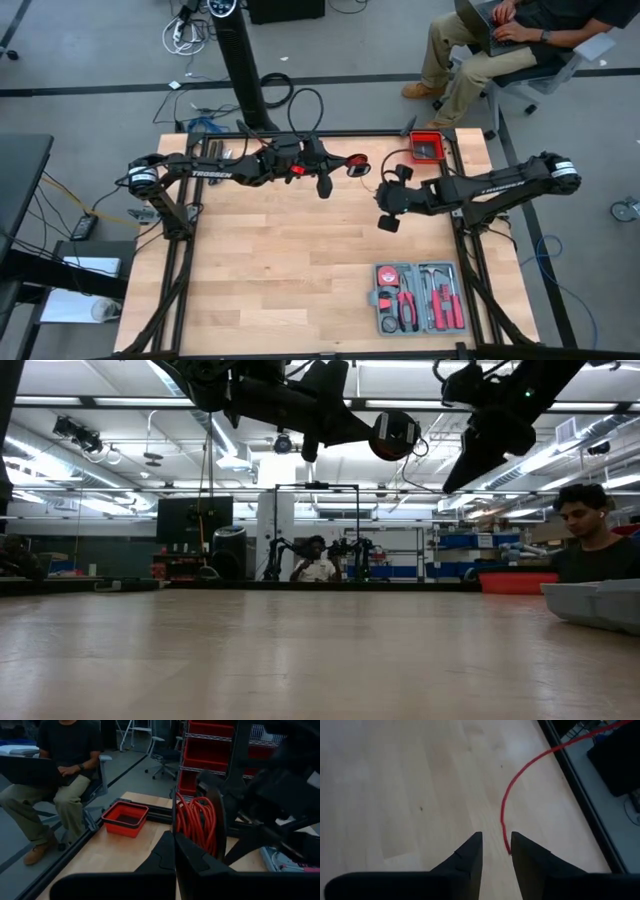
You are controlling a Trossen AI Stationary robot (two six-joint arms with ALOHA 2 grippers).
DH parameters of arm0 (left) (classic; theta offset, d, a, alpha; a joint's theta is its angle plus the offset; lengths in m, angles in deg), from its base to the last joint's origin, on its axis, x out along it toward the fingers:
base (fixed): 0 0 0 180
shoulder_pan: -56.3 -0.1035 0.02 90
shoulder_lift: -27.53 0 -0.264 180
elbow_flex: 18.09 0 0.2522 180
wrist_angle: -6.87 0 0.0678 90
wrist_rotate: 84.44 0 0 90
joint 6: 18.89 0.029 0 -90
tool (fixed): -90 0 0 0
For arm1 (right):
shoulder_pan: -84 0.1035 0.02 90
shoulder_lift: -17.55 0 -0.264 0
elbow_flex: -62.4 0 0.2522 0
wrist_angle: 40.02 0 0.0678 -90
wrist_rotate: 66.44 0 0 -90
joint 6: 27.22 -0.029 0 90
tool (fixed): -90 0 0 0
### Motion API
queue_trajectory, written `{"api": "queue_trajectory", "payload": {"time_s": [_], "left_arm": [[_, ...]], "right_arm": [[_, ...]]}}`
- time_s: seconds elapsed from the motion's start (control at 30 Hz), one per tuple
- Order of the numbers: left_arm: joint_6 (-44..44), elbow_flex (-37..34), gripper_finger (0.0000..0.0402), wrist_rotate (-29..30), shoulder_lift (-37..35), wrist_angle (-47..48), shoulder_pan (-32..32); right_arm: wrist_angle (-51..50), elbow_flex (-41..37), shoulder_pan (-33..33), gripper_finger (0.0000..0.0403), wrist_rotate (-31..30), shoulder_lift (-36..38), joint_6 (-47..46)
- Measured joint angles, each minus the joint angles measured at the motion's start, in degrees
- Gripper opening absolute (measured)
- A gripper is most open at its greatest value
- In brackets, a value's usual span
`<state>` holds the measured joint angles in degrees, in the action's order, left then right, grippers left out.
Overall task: Coil cords
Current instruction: Coil the wire
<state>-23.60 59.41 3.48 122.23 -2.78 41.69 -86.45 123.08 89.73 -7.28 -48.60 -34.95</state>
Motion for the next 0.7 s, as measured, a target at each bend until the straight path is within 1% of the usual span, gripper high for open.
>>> {"api": "queue_trajectory", "payload": {"time_s": [0.3, 0.37, 0.47, 0.7], "left_arm": [[-0.04, 0.0, 0.0, -0.11, 0.0, -0.37, 0.0], [-0.04, 0.0, 0.0, -0.11, 0.0, -0.36, 0.0], [-0.04, 0.0, 0.0, -0.11, 0.0, -0.33, 0.0], [-0.04, 0.02, 0.0, -0.11, 0.0, -0.34, 0.0]], "right_arm": [[0.71, -0.04, 0.0, 0.0065, -1.19, -3.21, 1.36], [0.91, -0.04, 0.0, 0.0049, -1.51, -3.2, 1.4], [1.28, -0.04, 0.0, 0.0011, -1.76, -2.95, 2.74], [4.15, -0.04, 0.0, 0.0002, -2.2, -2.89, 3.91]]}}
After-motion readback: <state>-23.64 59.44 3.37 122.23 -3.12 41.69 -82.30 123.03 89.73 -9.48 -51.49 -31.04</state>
